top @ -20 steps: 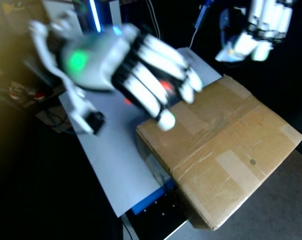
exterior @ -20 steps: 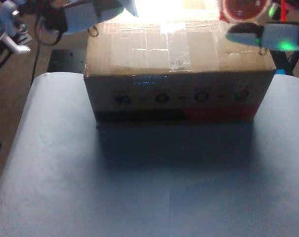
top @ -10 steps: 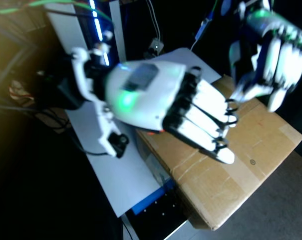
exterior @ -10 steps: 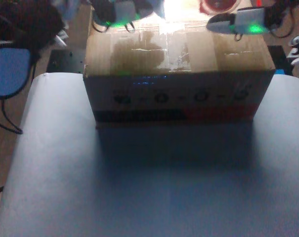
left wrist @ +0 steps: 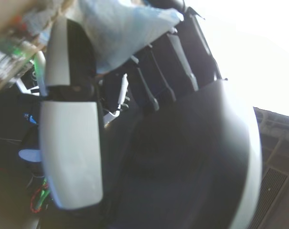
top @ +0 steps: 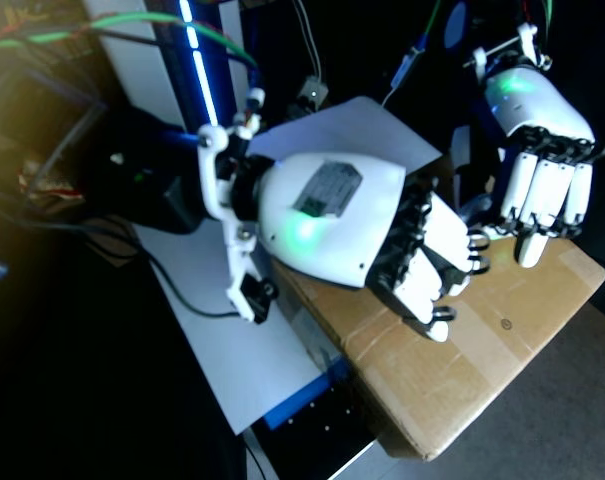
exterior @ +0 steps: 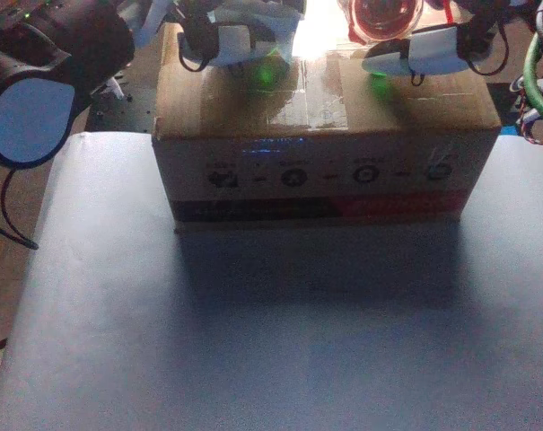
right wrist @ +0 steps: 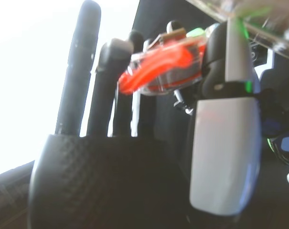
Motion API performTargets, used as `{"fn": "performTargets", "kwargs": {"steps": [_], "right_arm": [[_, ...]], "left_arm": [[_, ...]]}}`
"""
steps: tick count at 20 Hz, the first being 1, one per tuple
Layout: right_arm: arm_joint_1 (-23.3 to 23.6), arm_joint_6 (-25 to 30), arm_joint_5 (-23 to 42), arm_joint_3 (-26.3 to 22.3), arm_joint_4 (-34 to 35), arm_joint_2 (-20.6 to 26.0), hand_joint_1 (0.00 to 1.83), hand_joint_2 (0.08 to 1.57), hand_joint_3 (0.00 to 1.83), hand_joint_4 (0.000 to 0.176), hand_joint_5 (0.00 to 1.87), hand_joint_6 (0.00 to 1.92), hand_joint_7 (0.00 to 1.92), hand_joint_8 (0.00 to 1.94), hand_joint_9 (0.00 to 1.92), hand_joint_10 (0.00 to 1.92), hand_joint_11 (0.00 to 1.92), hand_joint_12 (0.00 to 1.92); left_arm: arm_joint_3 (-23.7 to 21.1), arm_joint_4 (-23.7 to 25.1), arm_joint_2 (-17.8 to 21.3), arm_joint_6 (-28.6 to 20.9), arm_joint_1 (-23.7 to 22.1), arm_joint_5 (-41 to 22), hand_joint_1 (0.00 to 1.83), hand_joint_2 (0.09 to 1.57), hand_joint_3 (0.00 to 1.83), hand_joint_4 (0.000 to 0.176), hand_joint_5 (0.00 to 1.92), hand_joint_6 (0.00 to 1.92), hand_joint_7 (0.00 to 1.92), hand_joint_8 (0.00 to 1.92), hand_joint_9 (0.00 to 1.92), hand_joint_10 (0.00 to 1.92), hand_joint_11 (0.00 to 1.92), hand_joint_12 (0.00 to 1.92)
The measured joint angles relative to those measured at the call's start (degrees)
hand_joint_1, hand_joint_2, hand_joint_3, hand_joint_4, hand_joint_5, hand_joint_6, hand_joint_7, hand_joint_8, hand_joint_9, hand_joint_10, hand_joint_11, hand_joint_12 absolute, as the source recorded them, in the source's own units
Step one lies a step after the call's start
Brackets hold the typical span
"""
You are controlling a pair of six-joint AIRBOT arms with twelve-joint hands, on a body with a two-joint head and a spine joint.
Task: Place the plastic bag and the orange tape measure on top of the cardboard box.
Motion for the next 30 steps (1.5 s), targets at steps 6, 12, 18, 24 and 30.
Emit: {"fn": "performTargets", "kwargs": {"steps": [6,12,18,24,30], "right_arm": [[0.0,-0.11,0.57,-0.02,0.0,0.0,0.88,0.95,0.0,0.0,0.55,0.6,0.64,0.6,0.57,0.95,0.36,1.57],[0.0,-0.13,1.73,-0.24,0.0,0.0,0.73,0.94,0.0,0.0,0.47,0.18,0.57,0.03,0.45,0.46,0.16,1.41],[0.0,-0.13,1.36,-1.66,0.0,0.81,0.79,0.95,0.0,0.0,0.41,0.01,0.44,0.0,0.09,0.86,0.0,1.51],[0.0,-0.15,-5.84,-8.02,0.0,8.74,0.69,0.99,0.0,0.0,0.09,0.0,0.15,0.0,0.01,0.1,0.0,0.32],[-4.87,-0.17,-15.91,-17.77,0.0,19.12,0.75,0.95,0.0,0.0,0.05,0.0,0.14,0.01,0.04,0.18,0.0,1.28]], "left_arm": [[-0.24,0.0,0.07,0.11,0.02,-0.85,1.0,1.02,0.0,0.0,0.69,0.12,0.61,0.09,0.3,0.5,0.0,1.51],[-0.98,0.02,0.79,0.11,0.22,-1.16,0.97,0.96,0.0,0.0,0.58,0.0,0.44,0.0,0.32,0.02,0.0,0.97],[-2.56,0.07,2.47,0.11,0.76,-0.76,0.92,0.95,0.0,0.0,0.45,0.0,0.31,0.0,0.22,0.0,0.0,0.93],[-10.43,0.0,10.4,4.37,-0.7,4.63,0.75,0.95,0.0,0.008,0.14,0.0,0.09,0.0,0.03,0.02,0.0,0.49],[-23.85,0.24,23.41,17.16,-1.49,14.51,0.68,0.94,0.0,0.066,0.2,0.01,0.14,0.0,0.08,0.02,0.0,0.7]]}}
